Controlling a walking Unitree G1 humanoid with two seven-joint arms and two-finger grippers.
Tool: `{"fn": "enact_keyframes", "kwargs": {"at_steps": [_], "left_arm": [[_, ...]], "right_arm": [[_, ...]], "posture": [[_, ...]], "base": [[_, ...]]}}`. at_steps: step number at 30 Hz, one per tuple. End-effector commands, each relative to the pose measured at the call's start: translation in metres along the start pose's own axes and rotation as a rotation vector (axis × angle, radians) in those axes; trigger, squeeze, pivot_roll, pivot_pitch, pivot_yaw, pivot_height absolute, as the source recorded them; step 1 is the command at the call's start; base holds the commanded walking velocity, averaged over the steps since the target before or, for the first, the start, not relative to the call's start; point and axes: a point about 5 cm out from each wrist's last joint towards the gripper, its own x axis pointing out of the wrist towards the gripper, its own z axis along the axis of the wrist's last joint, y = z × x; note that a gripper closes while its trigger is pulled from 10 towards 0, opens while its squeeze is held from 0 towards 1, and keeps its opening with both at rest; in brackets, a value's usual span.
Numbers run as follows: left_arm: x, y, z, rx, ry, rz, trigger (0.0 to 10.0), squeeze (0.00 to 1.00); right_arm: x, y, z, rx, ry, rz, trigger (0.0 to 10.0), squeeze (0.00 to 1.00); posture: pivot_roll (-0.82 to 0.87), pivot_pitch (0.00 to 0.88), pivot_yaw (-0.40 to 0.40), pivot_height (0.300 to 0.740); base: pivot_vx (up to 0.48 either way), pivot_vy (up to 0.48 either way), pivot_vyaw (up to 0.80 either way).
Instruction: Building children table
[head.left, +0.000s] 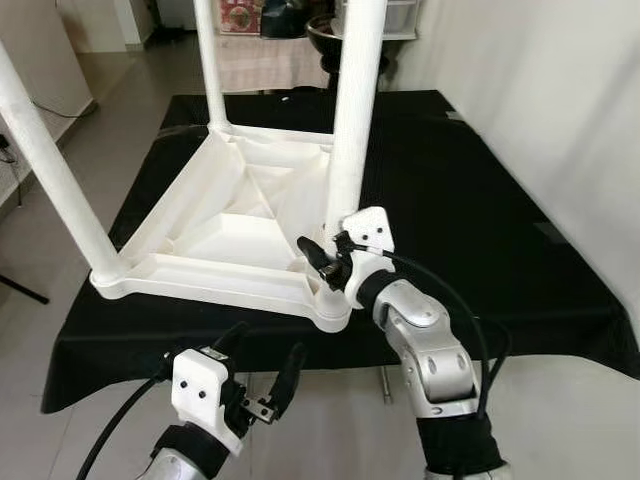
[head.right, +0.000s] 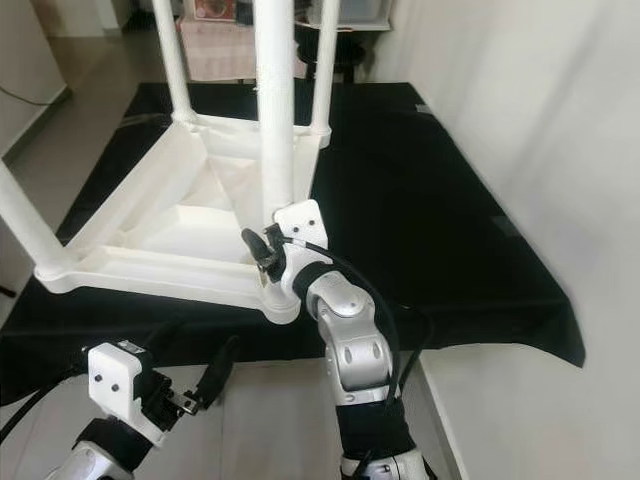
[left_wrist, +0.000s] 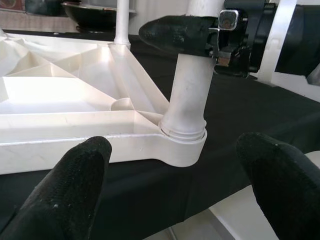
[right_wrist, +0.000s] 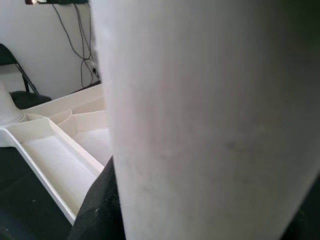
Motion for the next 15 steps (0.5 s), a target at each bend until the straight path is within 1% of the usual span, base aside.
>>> {"fn": "enact_keyframes", "kwargs": {"at_steps": [1,2,3,4,5,6,7,8,9,10,11,12,13,14,15], "left_arm": [[-0.001,0.001,-0.002,0.008,0.006,0.009,10.0,0.0],[-0.001,0.001,-0.002,0.008,0.006,0.009,10.0,0.0],[-0.001,0.001,-0.001,0.007,0.005,0.009,10.0,0.0],[-0.001,0.0,-0.001,0.006,0.004,0.008,10.0,0.0],[-0.001,0.0,-0.001,0.006,0.004,0.008,10.0,0.0],[-0.001,0.0,-0.001,0.005,0.004,0.007,10.0,0.0],[-0.001,-0.001,-0.001,0.004,0.003,0.007,10.0,0.0],[-0.001,-0.001,-0.001,0.004,0.003,0.006,10.0,0.0],[-0.001,-0.001,-0.001,0.004,0.003,0.006,10.0,0.0],[-0.001,-0.002,-0.001,0.003,0.003,0.006,10.0,0.0],[-0.002,-0.002,0.0,0.003,0.003,0.006,10.0,0.0],[-0.002,-0.003,0.0,0.003,0.002,0.006,10.0,0.0],[-0.002,-0.003,0.0,0.003,0.002,0.006,10.0,0.0],[-0.003,-0.003,0.0,0.002,0.002,0.007,10.0,0.0],[-0.003,-0.003,0.0,0.002,0.002,0.007,10.0,0.0]], "right_arm": [[-0.002,-0.002,-0.03,0.042,0.181,-0.036,10.0,1.0],[-0.002,-0.002,-0.03,0.042,0.181,-0.036,10.0,1.0],[0.003,0.002,-0.021,0.073,0.139,0.016,10.0,1.0],[0.008,0.008,-0.008,0.104,0.084,0.11,10.0,1.0],[0.008,0.008,-0.008,0.104,0.084,0.11,10.0,1.0],[0.013,0.015,0.005,0.126,0.023,0.232,10.0,1.0],[0.016,0.019,0.014,0.136,-0.017,0.316,10.0,1.0],[0.016,0.023,0.021,0.11,-0.047,0.423,10.0,1.0],[0.016,0.023,0.021,0.11,-0.047,0.423,10.0,1.0],[0.016,0.024,0.026,0.084,-0.068,0.524,10.0,1.0],[0.015,0.024,0.029,0.067,-0.079,0.585,10.0,1.0],[0.015,0.022,0.033,0.04,-0.088,0.652,10.0,0.53],[0.015,0.022,0.033,0.04,-0.088,0.652,10.0,0.53],[0.017,0.019,0.036,-0.012,-0.09,0.714,10.0,0.0],[0.017,0.019,0.036,-0.012,-0.09,0.714,10.0,0.0]], "posture": [[0.02,0.114,-0.05,0.74],[0.02,0.114,-0.05,0.74],[0.02,0.116,-0.052,0.74],[0.02,0.117,-0.054,0.74],[0.02,0.117,-0.054,0.74],[0.03,0.118,-0.054,0.74],[0.03,0.12,-0.056,0.74],[0.04,0.122,-0.055,0.74],[0.04,0.122,-0.055,0.74],[0.04,0.126,-0.057,0.74],[0.04,0.127,-0.058,0.74],[0.05,0.133,-0.059,0.74],[0.05,0.133,-0.059,0.74],[0.05,0.137,-0.061,0.74],[0.05,0.137,-0.061,0.74]], "base": [[0.0,0.0,0.0],[0.0,0.0,0.0],[0.0,0.0,0.0],[0.0,0.0,0.0],[0.0,0.0,0.0],[0.0,0.0,0.0],[0.0,0.0,0.0],[0.0,0.0,0.0],[0.0,0.0,0.0],[0.0,0.0,0.0],[0.0,0.0,0.0],[0.0,0.0,0.0],[0.0,0.0,0.0],[0.0,0.0,0.0],[0.0,0.0,0.0]]}}
